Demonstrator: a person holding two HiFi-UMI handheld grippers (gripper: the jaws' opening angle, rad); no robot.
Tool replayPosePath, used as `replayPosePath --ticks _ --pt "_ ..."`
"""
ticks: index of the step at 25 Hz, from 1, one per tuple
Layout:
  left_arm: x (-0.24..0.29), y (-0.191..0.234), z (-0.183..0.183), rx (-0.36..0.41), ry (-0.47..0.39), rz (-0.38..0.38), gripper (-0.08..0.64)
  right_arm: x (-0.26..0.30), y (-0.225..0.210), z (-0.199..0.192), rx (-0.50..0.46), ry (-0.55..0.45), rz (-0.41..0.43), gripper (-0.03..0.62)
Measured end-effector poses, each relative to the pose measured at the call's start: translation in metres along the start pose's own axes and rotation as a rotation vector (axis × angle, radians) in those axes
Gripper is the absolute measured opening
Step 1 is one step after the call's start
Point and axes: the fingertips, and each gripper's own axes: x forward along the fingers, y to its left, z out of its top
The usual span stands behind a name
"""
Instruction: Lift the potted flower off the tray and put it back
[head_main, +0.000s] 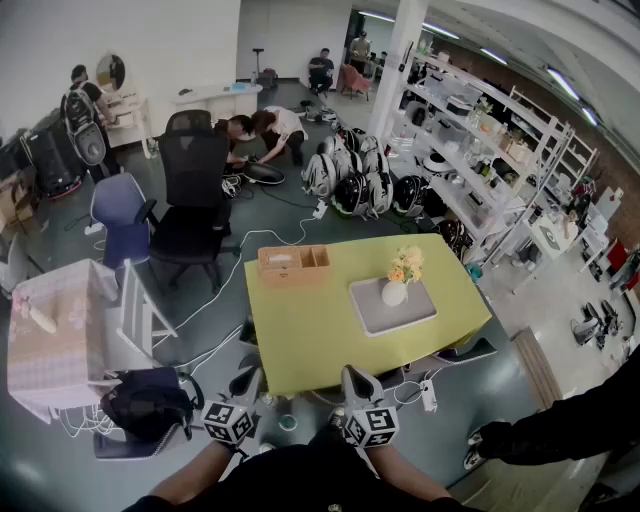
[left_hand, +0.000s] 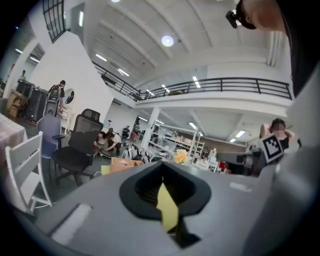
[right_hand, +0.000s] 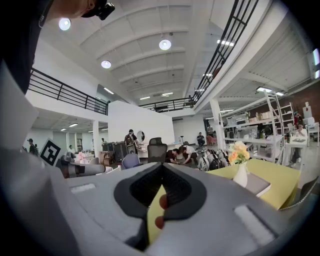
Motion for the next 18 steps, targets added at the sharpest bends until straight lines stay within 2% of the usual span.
replayPosePath --ticks 10,18 --pt "0.047 -0.021 0.007 0.008 0.02 -0.028 0.008 0.009 -0.048 0.009 0.009 0.003 -0.023 0.003" --pt "0.112 -0.054 0.009 0.016 0.051 -0.061 0.008 0.018 -0.132 0.016 0.072 -0.007 -0.079 0.003"
